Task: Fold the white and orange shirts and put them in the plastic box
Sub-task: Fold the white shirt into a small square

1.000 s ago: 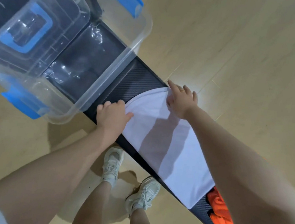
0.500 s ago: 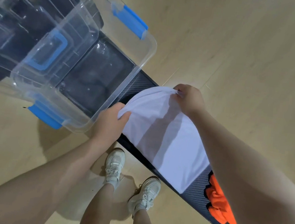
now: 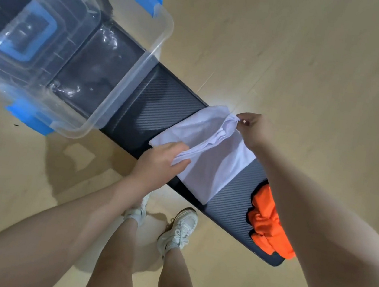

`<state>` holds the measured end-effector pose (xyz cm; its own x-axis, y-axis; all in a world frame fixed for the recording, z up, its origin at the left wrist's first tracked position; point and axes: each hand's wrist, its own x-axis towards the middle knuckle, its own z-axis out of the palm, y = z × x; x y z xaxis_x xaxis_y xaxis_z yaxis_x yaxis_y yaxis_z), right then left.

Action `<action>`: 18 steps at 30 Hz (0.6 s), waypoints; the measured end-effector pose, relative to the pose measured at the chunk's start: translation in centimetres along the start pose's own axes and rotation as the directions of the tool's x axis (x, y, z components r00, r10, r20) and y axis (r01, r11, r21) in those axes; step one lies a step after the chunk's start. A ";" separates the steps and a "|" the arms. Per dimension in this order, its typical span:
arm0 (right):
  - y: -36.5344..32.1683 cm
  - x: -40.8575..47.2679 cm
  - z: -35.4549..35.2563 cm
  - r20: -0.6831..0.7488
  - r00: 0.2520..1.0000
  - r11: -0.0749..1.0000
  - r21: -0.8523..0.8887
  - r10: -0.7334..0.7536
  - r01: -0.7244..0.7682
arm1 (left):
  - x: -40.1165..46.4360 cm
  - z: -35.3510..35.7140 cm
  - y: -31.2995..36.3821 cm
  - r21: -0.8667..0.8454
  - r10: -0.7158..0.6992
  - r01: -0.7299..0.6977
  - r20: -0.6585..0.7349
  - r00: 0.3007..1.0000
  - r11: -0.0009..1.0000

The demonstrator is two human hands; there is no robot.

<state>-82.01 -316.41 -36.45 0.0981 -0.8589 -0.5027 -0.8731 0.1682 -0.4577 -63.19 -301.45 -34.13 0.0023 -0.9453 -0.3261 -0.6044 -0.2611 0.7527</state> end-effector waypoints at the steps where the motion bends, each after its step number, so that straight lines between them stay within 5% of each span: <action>1: 0.9 -0.3 0.0 -0.001 1.000 1.000 0.013 0.016 -0.016 | 0.0 0.7 0.3 0.032 0.013 -0.014 0.025 1.000 0.999; 5: 3.2 -1.1 0.3 0.056 0.990 0.969 0.204 0.127 -0.136 | 0.2 4.1 1.5 0.083 -0.016 0.009 0.088 0.996 0.997; 10: 4.4 -1.0 0.7 0.108 0.942 0.714 0.627 0.319 -0.313 | 0.4 8.7 2.0 0.238 0.020 -0.042 0.093 0.995 0.970; 14: 6.4 -1.6 1.8 -0.057 0.963 0.842 0.500 0.263 -0.200 | -0.5 11.5 1.8 0.411 0.174 -0.186 0.066 0.982 0.893; 18: 8.3 -1.9 2.6 -0.058 0.974 0.886 0.429 0.221 -0.176 | -1.2 13.1 1.1 0.364 -0.078 -0.027 0.272 0.959 0.931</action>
<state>-88.18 -312.16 -41.17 -0.1252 -0.8271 -0.5479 -0.5860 0.5073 -0.6319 -74.27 -298.01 -40.35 -0.1670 -0.8333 -0.5270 -0.8528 -0.1462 0.5014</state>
